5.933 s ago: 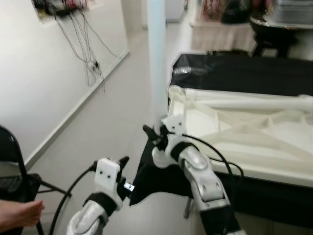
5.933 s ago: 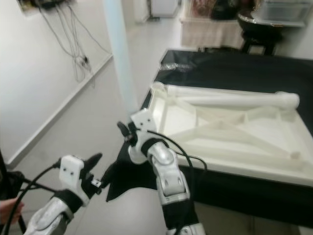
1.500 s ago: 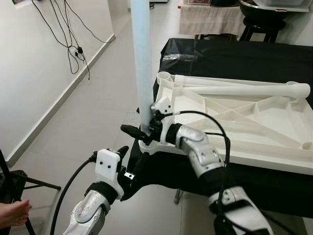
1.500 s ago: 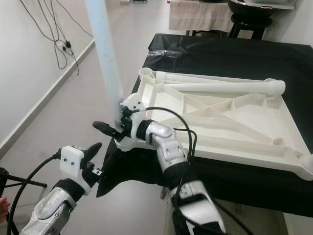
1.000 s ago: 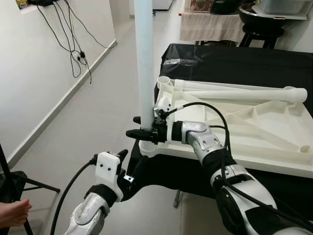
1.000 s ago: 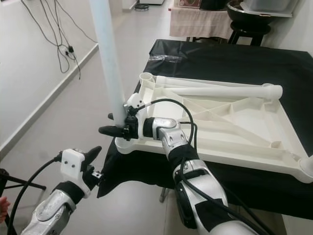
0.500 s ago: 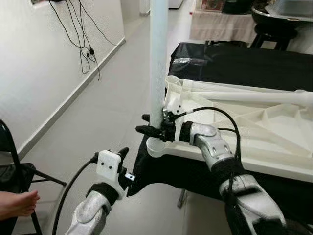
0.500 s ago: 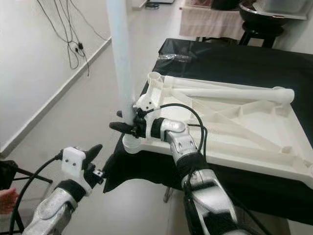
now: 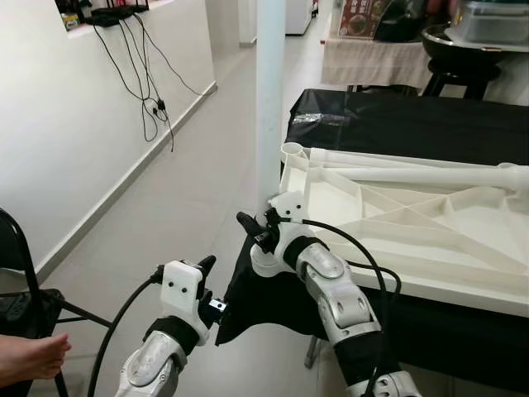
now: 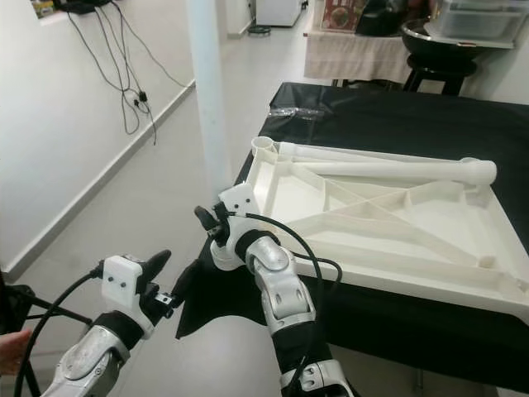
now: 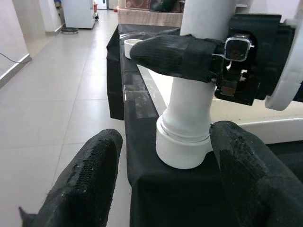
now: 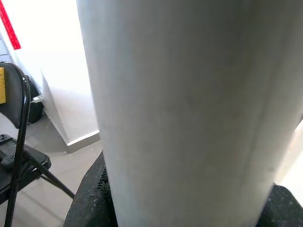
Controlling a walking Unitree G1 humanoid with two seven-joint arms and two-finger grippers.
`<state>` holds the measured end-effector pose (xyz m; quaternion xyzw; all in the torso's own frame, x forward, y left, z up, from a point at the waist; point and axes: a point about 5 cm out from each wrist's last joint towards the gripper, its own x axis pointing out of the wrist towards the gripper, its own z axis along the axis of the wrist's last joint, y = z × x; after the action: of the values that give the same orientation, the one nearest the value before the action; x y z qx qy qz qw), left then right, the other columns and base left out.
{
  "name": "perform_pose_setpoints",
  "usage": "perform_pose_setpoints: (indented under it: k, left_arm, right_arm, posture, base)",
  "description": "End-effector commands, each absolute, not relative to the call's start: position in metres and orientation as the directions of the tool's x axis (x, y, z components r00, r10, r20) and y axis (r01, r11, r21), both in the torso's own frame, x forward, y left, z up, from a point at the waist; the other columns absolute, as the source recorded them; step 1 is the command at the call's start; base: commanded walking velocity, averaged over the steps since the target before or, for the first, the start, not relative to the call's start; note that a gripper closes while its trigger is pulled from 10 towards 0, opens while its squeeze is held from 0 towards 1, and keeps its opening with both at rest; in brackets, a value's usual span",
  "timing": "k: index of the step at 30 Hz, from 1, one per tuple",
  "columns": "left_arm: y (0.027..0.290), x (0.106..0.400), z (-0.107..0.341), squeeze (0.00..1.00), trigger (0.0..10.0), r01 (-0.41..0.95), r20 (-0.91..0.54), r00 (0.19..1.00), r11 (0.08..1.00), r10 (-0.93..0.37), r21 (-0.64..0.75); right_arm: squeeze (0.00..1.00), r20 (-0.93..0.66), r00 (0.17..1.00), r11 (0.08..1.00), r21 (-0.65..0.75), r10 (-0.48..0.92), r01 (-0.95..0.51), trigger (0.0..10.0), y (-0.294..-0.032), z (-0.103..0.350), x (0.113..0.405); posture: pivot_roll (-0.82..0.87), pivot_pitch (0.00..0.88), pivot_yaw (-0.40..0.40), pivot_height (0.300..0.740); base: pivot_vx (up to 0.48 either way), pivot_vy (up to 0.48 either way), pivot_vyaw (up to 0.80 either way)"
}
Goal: Building children table
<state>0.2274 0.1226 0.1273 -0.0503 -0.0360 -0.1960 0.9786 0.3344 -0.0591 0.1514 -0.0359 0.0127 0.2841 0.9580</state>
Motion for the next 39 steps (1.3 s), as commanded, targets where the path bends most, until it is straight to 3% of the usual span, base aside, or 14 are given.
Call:
perform_pose_setpoints:
  k: [1,2,8,10,11,12,16,17,21,22,23,24,34,39]
  left_arm:
    - [0.125,0.227,0.123,0.0,10.0,0.382,0.069,0.924,0.921,-0.377,-0.073]
    - [0.124,0.227,0.123,0.0,10.0,0.383,0.068,0.923,0.921,-0.378,-0.073]
    - [0.124,0.228,0.123,0.0,10.0,0.382,0.069,0.924,0.921,-0.377,-0.073]
    - [0.123,0.228,0.123,0.0,10.0,0.381,0.07,0.924,0.922,-0.376,-0.073]
    - [0.123,0.228,0.123,0.0,10.0,0.38,0.07,0.924,0.922,-0.376,-0.074]
    - [0.123,0.228,0.123,0.0,10.0,0.38,0.07,0.924,0.922,-0.376,-0.074]
    - [0.123,0.228,0.123,0.0,10.0,0.381,0.07,0.924,0.922,-0.376,-0.074]
    - [0.123,0.228,0.123,0.0,10.0,0.381,0.07,0.924,0.922,-0.376,-0.075]
    - [0.122,0.228,0.122,0.0,10.0,0.381,0.07,0.924,0.921,-0.377,-0.078]
    - [0.121,0.227,0.122,0.0,10.0,0.382,0.07,0.923,0.921,-0.377,-0.078]
    - [0.121,0.227,0.122,0.0,10.0,0.382,0.07,0.923,0.921,-0.377,-0.078]
    - [0.121,0.227,0.122,0.0,10.0,0.383,0.069,0.923,0.92,-0.378,-0.078]
    - [0.119,0.226,0.122,0.0,10.0,0.386,0.067,0.922,0.919,-0.382,-0.081]
    - [0.118,0.224,0.123,0.0,10.0,0.388,0.07,0.921,0.918,-0.383,-0.085]
  right_arm:
    - [0.0,-0.119,0.817,0.819,-0.045,0.564,-0.571,10.0,-0.063,0.137,0.337]
    - [1.0,-0.102,0.776,0.779,-0.017,0.623,-0.627,10.0,-0.057,0.144,0.339]
    - [1.0,-0.01,0.656,0.657,0.026,0.754,-0.754,10.0,-0.049,0.168,0.348]
    - [1.0,0.029,0.583,0.582,0.028,0.812,-0.813,10.0,-0.047,0.179,0.351]
    - [1.0,0.035,0.467,0.467,-0.016,0.884,-0.884,10.0,-0.046,0.188,0.353]
    - [0.61,0.006,0.364,0.364,-0.052,0.931,-0.93,10.0,-0.045,0.193,0.354]
    - [0.61,-0.023,0.293,0.291,-0.076,0.956,-0.954,10.0,-0.046,0.195,0.355]
    - [0.0,-0.048,0.245,0.241,-0.081,0.968,-0.967,10.0,-0.046,0.197,0.358]
    - [0.0,-0.069,0.242,0.237,-0.068,0.968,-0.969,10.0,-0.045,0.201,0.365]
    - [0.0,-0.076,0.244,0.24,-0.059,0.967,-0.969,4.8,-0.044,0.201,0.368]
    - [0.0,-0.076,0.244,0.24,-0.059,0.967,-0.969,4.8,-0.044,0.201,0.368]
    - [0.0,-0.077,0.242,0.239,-0.046,0.967,-0.97,0.0,-0.043,0.201,0.369]
    - [0.0,-0.076,0.24,0.239,-0.023,0.968,-0.971,0.0,-0.056,0.193,0.371]
    - [0.0,-0.055,0.321,0.319,-0.043,0.946,-0.947,0.0,-0.083,0.174,0.366]
  posture:
    - [-0.02,0.082,0.004,0.74]
    - [-0.01,0.08,0.003,0.74]
    - [-0.01,0.076,-0.002,0.74]
    - [-0.01,0.074,-0.002,0.74]
    - [0.0,0.071,-0.003,0.74]
    - [0.0,0.072,-0.002,0.74]
    - [0.0,0.072,-0.002,0.74]
    - [0.0,0.071,-0.005,0.74]
    - [0.01,0.073,-0.006,0.74]
    - [0.01,0.074,-0.004,0.74]
    - [0.01,0.074,-0.004,0.74]
    - [0.01,0.075,-0.001,0.74]
    - [0.0,0.075,0.001,0.74]
    - [0.01,0.078,-0.007,0.74]
  base:
    - [0.0,0.0,0.0]
    - [0.0,0.0,0.0]
    - [0.0,0.0,0.0]
    - [0.0,0.0,0.0]
    - [0.0,0.0,0.0]
    - [0.0,0.0,0.0]
    - [0.0,0.0,0.0]
    - [0.0,0.0,0.0]
    - [0.0,0.0,0.0]
    - [0.0,0.0,0.0]
    - [0.0,0.0,0.0]
    - [0.0,0.0,0.0]
    - [0.0,0.0,0.0]
    - [0.0,0.0,0.0]
